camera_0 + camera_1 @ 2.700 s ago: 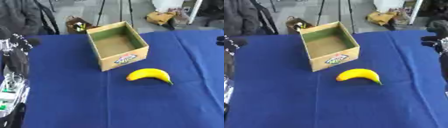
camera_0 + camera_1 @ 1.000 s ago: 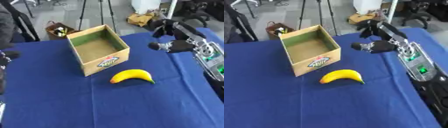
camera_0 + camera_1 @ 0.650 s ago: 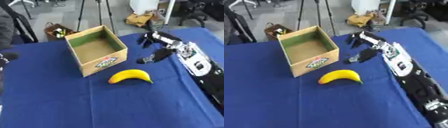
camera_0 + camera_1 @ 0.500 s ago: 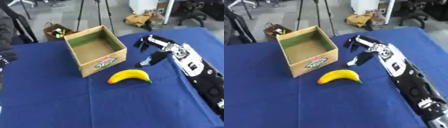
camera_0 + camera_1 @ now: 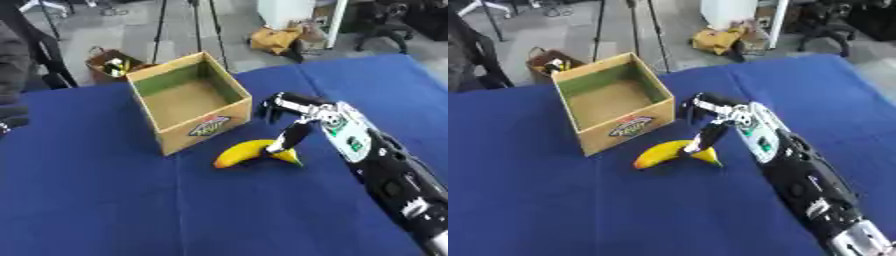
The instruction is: Pick up objects on the table and place them in the box.
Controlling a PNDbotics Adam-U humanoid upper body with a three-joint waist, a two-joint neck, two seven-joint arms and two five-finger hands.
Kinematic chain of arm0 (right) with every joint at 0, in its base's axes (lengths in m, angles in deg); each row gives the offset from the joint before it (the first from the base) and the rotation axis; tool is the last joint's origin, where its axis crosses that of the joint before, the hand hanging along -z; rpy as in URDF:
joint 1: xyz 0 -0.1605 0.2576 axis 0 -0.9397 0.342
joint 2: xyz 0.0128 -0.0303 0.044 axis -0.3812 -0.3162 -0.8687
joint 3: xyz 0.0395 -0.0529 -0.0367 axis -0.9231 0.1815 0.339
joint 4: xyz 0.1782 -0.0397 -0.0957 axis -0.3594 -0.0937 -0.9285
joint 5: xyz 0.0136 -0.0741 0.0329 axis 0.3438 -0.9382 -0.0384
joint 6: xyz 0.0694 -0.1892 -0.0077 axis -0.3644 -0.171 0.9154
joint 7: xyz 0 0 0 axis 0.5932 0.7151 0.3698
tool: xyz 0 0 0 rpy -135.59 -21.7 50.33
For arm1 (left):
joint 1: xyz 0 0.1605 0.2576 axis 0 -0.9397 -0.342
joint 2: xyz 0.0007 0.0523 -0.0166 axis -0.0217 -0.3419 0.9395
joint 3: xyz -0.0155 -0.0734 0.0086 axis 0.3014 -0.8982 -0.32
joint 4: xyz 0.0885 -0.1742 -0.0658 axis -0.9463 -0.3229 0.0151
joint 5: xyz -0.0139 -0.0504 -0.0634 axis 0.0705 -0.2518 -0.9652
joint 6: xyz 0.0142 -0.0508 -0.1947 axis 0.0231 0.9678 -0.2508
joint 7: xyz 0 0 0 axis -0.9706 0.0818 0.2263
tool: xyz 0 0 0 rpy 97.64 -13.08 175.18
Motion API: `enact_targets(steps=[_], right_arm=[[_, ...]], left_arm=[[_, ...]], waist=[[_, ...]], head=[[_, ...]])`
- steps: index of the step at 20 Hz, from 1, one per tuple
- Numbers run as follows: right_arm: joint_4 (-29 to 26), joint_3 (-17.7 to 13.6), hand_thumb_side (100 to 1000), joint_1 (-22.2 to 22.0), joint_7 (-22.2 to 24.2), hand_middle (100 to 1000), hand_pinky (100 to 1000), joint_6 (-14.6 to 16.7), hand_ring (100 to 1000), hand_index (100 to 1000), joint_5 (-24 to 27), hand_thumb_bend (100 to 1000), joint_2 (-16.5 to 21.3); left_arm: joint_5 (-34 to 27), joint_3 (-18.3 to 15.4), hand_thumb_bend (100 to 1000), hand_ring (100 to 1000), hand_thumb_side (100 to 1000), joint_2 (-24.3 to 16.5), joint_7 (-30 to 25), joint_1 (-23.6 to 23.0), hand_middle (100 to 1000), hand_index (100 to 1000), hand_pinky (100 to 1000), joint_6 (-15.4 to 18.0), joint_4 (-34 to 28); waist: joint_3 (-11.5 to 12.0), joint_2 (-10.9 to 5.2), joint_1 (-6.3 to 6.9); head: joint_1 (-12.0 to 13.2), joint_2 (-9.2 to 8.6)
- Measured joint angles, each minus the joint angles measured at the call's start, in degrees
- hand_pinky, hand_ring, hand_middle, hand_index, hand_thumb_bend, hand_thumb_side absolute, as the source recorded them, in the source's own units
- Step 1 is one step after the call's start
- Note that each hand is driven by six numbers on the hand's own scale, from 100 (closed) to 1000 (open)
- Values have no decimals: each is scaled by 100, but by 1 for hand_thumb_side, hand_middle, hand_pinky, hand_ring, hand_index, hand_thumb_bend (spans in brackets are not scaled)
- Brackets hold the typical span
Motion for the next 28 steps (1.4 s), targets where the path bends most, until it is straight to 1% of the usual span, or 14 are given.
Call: enact_targets(steps=[8,14,19,26,27,28], right_arm=[[68,28,337,0,-34,668,698,101,614,759,-246,668,-84],[166,58,335,-5,-62,665,696,183,614,755,-546,666,-172],[258,72,328,-13,-92,643,687,237,597,739,-661,662,-236],[325,72,322,-53,-145,582,638,266,541,677,-710,587,-277],[327,72,338,-53,-151,563,625,268,525,652,-711,531,-277],[329,72,344,-53,-157,555,621,269,517,642,-711,503,-277]], left_arm=[[0,0,757,682,893,1,-1,1,670,806,703,0,0],[2,5,755,682,893,3,-1,1,671,806,703,0,0],[3,20,755,682,894,4,-1,1,671,807,703,0,0],[4,30,755,681,895,5,-1,1,671,806,701,0,0],[4,30,751,681,898,5,-1,1,670,805,700,0,0],[5,30,750,681,899,5,0,1,670,805,700,0,0]], waist=[[12,-28,-1],[21,-30,3],[24,-30,10],[24,-30,11],[24,-30,10],[24,-30,10]], head=[[-4,-4],[-6,-5],[-6,-7],[-8,-8],[-8,-8],[-8,-9]])
